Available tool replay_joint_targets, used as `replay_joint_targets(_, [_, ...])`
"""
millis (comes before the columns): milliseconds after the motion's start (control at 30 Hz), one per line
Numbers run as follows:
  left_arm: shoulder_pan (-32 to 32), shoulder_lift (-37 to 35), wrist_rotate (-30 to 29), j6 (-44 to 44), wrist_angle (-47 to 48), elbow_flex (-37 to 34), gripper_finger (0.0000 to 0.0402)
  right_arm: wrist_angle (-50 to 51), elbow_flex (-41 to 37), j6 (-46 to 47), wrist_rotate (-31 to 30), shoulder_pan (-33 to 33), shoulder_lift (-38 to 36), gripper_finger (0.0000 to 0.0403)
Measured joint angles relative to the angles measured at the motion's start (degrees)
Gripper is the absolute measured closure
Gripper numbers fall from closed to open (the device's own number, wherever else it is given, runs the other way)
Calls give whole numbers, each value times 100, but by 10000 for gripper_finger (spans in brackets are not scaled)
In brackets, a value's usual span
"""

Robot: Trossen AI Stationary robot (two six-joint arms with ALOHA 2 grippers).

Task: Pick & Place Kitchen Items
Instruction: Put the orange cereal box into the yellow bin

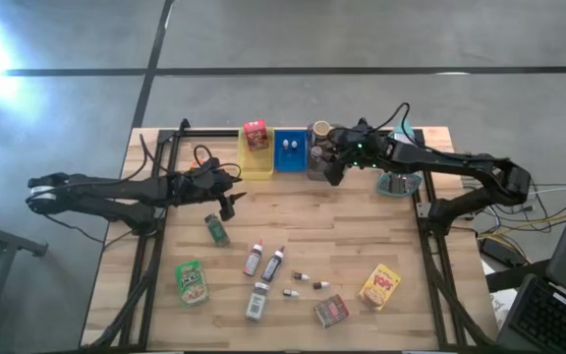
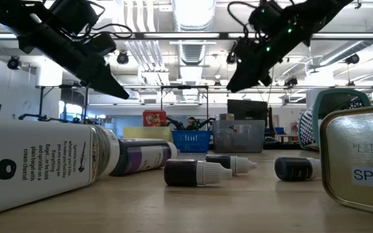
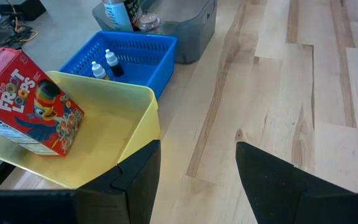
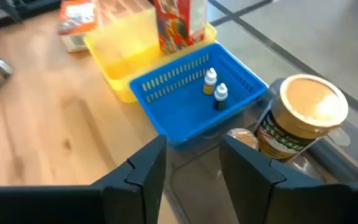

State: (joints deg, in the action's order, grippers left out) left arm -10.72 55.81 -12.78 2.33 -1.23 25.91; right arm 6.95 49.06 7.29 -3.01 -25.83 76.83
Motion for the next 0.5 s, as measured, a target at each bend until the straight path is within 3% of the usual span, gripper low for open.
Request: replay_joint_targets(500, [2, 0, 0, -1, 0, 0, 186, 549, -2, -14, 4, 506, -903, 333])
